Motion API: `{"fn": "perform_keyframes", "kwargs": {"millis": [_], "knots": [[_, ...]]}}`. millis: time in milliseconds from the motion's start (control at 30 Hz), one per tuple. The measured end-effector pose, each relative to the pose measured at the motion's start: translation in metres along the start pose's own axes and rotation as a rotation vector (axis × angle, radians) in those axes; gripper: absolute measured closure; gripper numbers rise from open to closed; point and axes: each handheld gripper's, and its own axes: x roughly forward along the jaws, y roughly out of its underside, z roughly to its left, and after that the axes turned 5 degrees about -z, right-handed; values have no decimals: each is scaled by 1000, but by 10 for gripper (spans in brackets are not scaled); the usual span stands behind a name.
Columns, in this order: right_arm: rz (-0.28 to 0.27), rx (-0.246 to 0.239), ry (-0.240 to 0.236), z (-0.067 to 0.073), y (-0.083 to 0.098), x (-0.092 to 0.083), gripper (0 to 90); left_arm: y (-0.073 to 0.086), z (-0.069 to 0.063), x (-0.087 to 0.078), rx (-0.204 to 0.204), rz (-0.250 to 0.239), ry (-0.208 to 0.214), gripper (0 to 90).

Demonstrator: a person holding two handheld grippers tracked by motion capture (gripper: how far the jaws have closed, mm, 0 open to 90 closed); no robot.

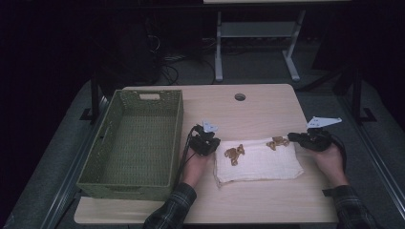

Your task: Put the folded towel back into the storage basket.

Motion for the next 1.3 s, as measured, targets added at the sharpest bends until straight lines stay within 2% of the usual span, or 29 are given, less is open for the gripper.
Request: {"fn": "perform_keyframes", "kwargs": {"millis": [133,367,767,967,1233,1300], "knots": [[-5,4,-4,1,0,0,846,0,1,-4,9,1,7,858],[-19,-1,-16,9,3,-9,846,6,-7,-17,12,-30,31,856],[-23,12,-43,20,15,-24,846,18,-24,-35,45,-16,78,855],[-25,9,-27,30,18,-35,843,18,-26,-41,53,-30,102,855],[-31,47,-12,41,29,-52,843,23,-34,-51,56,-50,165,856],[-33,39,-8,42,31,-55,843,25,-37,-54,64,-47,177,856]]}}
